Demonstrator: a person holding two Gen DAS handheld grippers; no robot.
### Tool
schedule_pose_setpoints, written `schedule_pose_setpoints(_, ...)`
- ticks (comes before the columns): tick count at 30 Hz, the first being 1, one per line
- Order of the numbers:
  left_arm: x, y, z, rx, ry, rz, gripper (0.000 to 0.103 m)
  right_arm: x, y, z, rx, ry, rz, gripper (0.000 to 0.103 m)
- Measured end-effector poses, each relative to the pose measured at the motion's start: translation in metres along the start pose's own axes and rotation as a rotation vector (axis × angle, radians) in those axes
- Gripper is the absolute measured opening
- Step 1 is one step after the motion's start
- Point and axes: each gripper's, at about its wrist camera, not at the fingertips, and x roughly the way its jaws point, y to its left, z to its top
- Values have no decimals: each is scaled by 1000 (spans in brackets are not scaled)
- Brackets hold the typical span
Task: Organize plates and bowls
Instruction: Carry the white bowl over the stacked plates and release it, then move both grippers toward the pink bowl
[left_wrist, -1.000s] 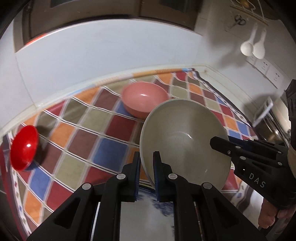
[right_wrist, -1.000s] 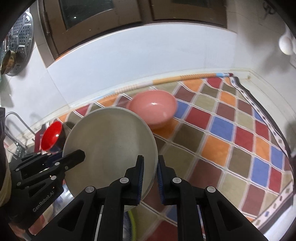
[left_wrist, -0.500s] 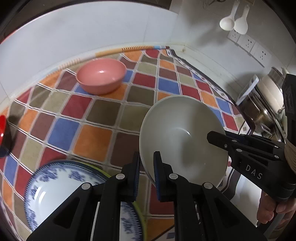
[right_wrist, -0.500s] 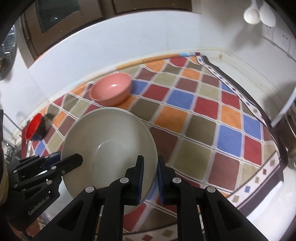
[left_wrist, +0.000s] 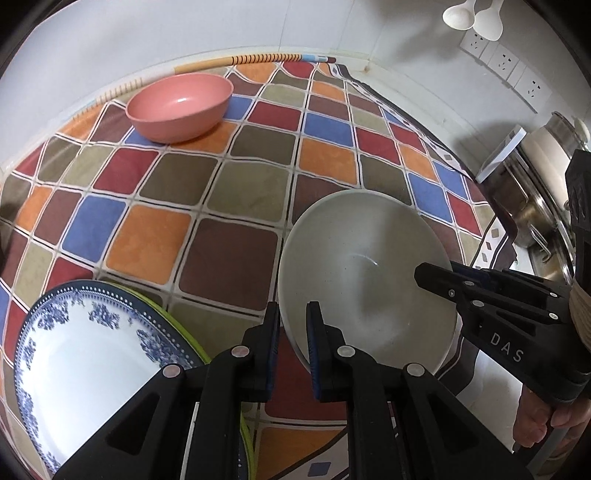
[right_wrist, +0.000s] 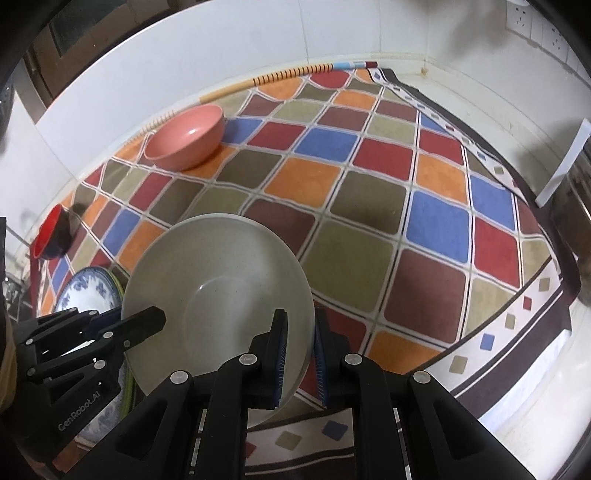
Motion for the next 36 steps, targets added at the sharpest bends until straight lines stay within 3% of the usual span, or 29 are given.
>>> schedule_pose_setpoints(18,4,2,1,-24,13,-10,17,10,-3,-4,-11,19,9,16)
schedule_pose_setpoints(20,2,2,2,-27,2,-9,27,10,-2,-4,-10,21,13,16)
schedule_pose_setpoints(23,-1,3,4,-33,-11,-7,32,10,-2,-4,-7,20,20,16)
schedule_pose_setpoints(25,-5,4,5,-33,-22,-3,35,10,-3,-4,-3,21,29,26)
schedule_pose_setpoints(26,-7,4,6,-34,-28,-1,35,9,-3,-4,1,15,32,35)
schedule_pose_setpoints(30,-18,8,11,-35,-61,14,50,-1,-1,0,-15,-35,5,38)
schedule_pose_setpoints(32,-27,13,16,-30,-92,37,60,-7,0,3,-18,-56,3,46)
schedule_pose_setpoints(36,-44,23,28,-32,-154,82,68,-18,6,14,-38,-108,-9,51)
